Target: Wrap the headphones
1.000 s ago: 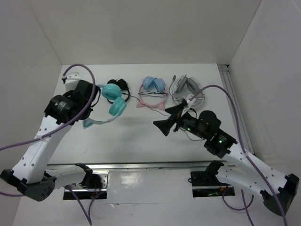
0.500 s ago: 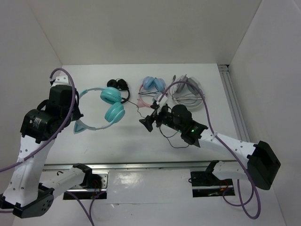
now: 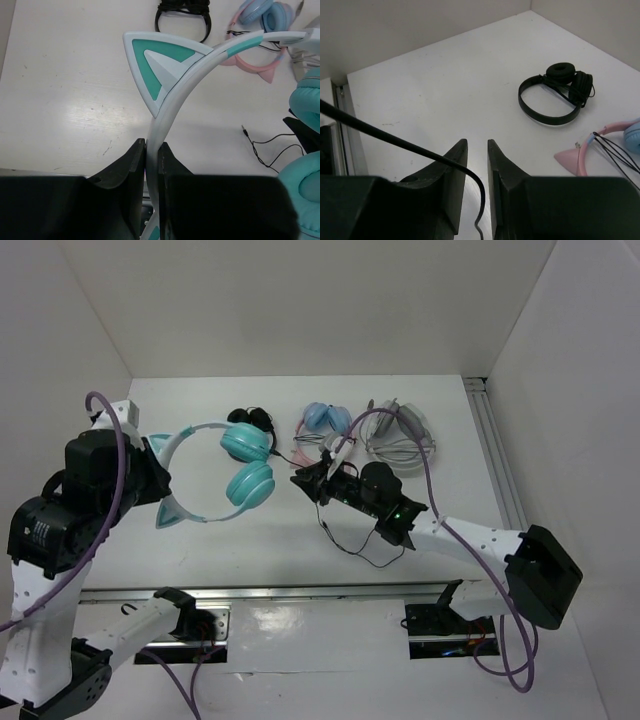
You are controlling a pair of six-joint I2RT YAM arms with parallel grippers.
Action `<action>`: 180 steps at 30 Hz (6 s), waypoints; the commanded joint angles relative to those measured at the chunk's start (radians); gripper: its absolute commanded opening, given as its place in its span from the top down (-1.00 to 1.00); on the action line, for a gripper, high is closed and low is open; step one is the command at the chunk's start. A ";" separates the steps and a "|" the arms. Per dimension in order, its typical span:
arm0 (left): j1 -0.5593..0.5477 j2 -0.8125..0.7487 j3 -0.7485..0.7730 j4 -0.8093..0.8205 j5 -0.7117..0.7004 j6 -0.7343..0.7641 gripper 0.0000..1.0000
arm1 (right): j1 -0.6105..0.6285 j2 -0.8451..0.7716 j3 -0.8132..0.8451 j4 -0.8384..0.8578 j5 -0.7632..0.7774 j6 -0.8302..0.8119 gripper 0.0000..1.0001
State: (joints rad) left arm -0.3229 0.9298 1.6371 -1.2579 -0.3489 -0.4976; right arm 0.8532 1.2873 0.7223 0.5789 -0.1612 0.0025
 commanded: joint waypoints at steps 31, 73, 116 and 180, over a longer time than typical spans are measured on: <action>0.005 0.030 0.293 0.117 0.107 -0.151 1.00 | -0.117 -0.042 -0.205 0.170 0.024 0.152 1.00; 0.015 0.098 0.311 0.121 -0.030 -0.127 1.00 | 0.307 -0.245 0.306 -0.775 0.397 0.163 1.00; 0.235 0.317 0.484 0.107 0.074 -0.044 1.00 | -0.162 0.044 0.612 -0.962 0.373 0.244 1.00; 0.235 0.277 0.426 0.134 0.126 -0.007 1.00 | -0.002 -0.139 0.552 -0.976 0.354 0.160 1.00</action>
State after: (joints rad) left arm -0.0883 1.2179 2.0068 -1.2198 -0.2516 -0.4957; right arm 0.8143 1.1320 1.1610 -0.4053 0.1272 0.2398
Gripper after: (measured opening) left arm 0.241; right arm 0.012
